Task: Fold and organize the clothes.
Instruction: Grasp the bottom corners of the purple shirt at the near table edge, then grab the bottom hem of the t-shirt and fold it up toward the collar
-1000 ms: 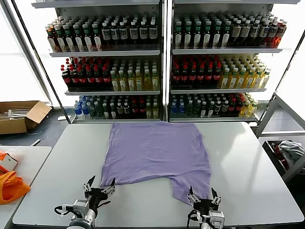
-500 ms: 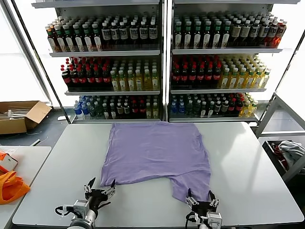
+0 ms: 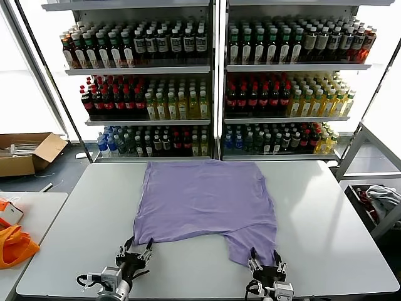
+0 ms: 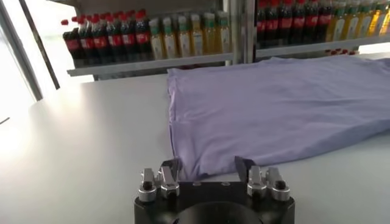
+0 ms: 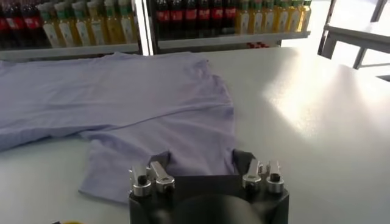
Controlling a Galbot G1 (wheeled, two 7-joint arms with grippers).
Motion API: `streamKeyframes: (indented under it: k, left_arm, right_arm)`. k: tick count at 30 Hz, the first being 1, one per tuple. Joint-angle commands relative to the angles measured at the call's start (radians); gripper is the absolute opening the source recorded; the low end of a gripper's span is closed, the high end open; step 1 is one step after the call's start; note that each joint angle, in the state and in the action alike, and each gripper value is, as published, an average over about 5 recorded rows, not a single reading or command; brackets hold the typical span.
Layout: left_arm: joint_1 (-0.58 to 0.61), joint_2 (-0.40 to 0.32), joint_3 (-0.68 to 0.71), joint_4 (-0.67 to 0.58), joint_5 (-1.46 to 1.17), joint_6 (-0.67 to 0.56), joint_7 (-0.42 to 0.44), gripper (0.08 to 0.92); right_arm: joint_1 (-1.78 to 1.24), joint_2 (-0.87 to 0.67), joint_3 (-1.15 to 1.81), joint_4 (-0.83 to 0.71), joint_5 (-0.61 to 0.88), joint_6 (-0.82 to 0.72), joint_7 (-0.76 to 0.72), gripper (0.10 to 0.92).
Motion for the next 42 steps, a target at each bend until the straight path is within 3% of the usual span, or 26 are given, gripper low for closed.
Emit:
streamKeyframes:
  k: [1,11,15,31,42]
  left_arm:
    - [0.002,-0.008,0.011,0.007,0.011,0.002,0.005,0.456]
    - [0.005,-0.013,0.014,0.007,0.008,-0.003,0.012,0.170]
    - [0.002,-0.012,0.009,0.007,0.008,-0.009,0.014,0.090]
    - [-0.099,-0.028,-0.009,0.017,-0.090,-0.113,-0.015,0.084]
    - [-0.245,0.005,0.011,0.091,-0.138,-0.132,-0.030,0.084]
  right_arm:
    - [-0.002,-0.001,0.001,0.008,0.002,0.002,0.000,0.452]
    - [-0.002,0.006,0.000,0.014,0.000,0.006,-0.003,0.163]
    - [0.001,0.006,0.003,0.015,-0.005,0.017,-0.014,0.116]
    - [0.152,0.017,0.061,0.020,-0.006,0.077,-0.113,0.116]
    - [0.374,0.015,0.092,-0.098,-0.014,0.061,-0.162,0.116]
